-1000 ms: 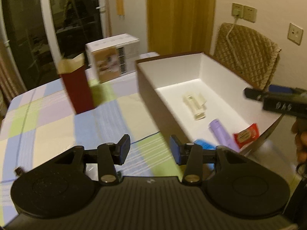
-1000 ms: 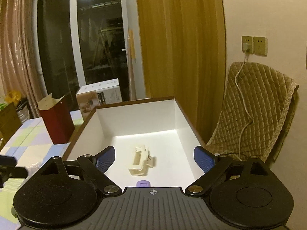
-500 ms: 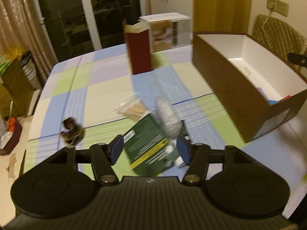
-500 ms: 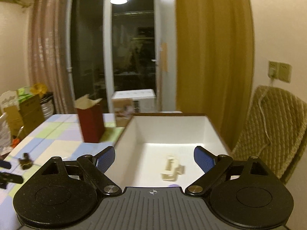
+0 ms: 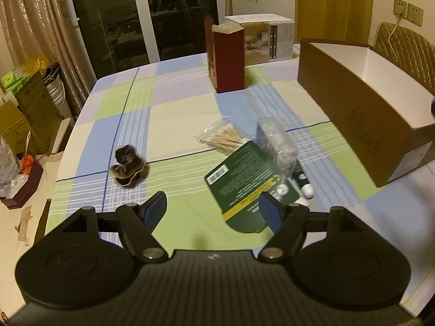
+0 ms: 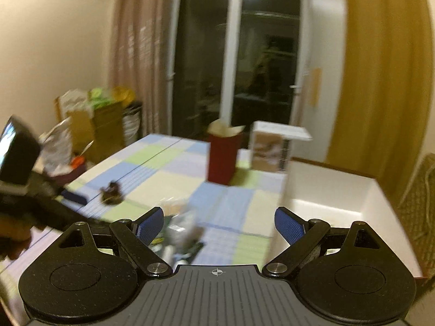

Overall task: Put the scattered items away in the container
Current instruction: 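Move both tools back over the remaining items on the table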

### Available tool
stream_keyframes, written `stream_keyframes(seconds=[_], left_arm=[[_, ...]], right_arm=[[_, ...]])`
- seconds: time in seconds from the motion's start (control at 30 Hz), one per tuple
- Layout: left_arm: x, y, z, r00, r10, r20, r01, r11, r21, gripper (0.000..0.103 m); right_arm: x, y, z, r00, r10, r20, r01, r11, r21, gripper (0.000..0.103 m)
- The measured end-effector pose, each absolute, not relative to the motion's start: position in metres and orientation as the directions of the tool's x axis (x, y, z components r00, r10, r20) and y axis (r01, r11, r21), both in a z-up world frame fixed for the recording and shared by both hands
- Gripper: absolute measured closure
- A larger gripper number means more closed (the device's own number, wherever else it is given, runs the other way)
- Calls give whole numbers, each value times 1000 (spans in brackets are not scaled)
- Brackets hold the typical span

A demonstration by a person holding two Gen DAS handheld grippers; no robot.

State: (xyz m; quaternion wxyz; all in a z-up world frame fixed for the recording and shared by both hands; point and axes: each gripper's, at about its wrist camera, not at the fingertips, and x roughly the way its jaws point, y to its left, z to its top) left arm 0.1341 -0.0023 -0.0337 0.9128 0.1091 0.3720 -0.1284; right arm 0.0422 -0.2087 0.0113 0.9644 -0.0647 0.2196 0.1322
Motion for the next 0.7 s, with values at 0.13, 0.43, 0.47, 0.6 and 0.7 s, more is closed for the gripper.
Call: stream_keyframes(seconds=[0.13,0.43,0.47,0.6,0.7], left_arm=[[139,11,-41,690,-156,-707,295,952,78,32],[151,19,-58,670,-178,-721,299,953,43,32],[152,18,-59,668,-180,-722,306,951,45,32],[151,10,-63,657,-212,-723,385,919,80,32],[145,-5,-69,643,-241,-727,493,857,151,32]], right_arm=[[50,-182,-9,831,269,-487,-343,937,-69,9],[82,-160,-60,753,254,-607,-392,914,-104,24],[85,-159,-66,747,250,-616,-396,912,-109,24],[95,-159,-81,725,236,-647,-409,903,-129,34],[98,-164,-87,721,223,-656,-400,907,-130,34]])
